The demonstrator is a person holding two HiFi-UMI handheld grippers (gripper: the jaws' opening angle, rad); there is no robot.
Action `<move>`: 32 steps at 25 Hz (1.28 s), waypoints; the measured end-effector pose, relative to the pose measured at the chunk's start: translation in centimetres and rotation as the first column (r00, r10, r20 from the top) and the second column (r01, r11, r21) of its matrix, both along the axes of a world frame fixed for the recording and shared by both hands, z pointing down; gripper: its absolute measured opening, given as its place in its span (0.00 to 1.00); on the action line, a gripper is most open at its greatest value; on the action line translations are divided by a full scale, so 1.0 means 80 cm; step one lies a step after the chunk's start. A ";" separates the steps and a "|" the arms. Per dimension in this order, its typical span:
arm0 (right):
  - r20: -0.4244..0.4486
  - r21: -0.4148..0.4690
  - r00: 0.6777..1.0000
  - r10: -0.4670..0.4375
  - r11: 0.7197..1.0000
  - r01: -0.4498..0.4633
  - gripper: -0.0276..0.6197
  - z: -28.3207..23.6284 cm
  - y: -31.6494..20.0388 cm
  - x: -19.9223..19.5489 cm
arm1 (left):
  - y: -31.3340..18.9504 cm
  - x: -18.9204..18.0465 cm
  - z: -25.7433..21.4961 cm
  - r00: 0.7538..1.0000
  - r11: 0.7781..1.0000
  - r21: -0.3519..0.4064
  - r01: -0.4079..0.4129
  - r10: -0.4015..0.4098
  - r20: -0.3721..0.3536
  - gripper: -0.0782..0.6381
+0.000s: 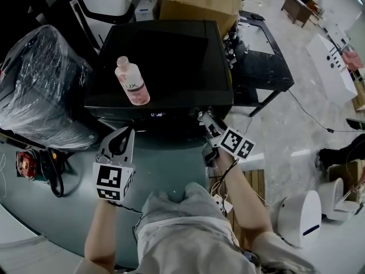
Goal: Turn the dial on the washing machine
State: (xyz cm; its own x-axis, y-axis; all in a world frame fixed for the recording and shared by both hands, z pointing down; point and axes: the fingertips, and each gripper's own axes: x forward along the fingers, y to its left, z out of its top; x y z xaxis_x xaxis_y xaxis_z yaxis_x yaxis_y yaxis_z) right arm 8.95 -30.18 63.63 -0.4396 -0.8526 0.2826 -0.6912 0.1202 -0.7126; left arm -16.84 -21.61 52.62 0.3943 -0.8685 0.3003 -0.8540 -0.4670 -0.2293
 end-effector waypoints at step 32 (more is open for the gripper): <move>0.504 -0.083 0.861 0.065 0.996 -0.027 0.49 0.041 -0.020 0.000 | -0.009 0.013 0.052 0.999 0.983 -0.180 -0.032 0.033 0.002 0.14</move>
State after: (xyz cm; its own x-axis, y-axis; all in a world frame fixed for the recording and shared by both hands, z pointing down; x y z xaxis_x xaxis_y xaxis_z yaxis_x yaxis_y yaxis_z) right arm 8.94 -31.75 66.92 -0.4992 -0.8616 0.0921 -0.2364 0.0332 -0.9711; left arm -15.81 -22.37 56.77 0.4194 -0.7871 0.4524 -0.8368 -0.5283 -0.1435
